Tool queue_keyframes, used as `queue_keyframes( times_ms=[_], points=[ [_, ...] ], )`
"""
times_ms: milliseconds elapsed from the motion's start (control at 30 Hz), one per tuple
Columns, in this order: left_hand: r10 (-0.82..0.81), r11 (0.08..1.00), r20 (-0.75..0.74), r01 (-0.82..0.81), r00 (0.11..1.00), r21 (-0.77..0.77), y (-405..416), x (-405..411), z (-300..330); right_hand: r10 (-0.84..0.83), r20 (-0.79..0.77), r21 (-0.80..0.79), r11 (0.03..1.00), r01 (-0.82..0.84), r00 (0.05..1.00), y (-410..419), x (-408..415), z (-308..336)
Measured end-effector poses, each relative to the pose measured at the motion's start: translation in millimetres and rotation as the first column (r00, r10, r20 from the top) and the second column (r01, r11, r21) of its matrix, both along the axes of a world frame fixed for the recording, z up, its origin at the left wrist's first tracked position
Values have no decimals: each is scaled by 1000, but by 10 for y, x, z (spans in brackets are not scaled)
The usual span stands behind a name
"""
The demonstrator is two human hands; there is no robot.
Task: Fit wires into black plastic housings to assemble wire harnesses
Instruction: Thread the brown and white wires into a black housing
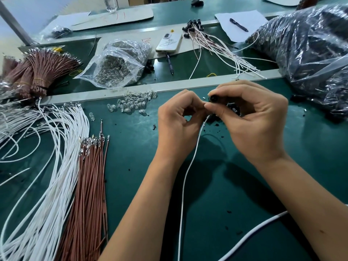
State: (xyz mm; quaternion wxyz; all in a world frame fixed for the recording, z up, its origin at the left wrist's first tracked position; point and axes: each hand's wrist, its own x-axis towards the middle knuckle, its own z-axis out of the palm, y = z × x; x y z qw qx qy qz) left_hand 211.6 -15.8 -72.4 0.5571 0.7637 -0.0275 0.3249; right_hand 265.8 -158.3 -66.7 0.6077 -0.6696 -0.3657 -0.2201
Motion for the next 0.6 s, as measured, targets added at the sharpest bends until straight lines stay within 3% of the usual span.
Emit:
queue_keyframes(
  times_ms=[133, 233, 333, 467, 600],
  points=[
    [-30, 998, -93, 24, 995, -66, -8, 0, -11, -10, -110, -20, 1000, 8, 994, 18, 7, -13],
    [-202, 951, -196, 145, 960, -272, 16, -45, 42, 31, -262, 14, 1000, -28, 964, 7, 51, -8],
    [-321, 844, -140, 216, 937, -491, 52, -61, 106, 143, -305, -25, 987, -158, 942, -11, 76, -13],
    [-217, 882, -122, 141, 969, -450, 44, -47, 115, 197, -331, -95, 966, -240, 923, 8, 77, -63],
    [-157, 903, -99, 103, 983, -417, 94, -50, 102, 247, -353, -68, 955, -288, 902, 1, 98, -61]
  ],
)
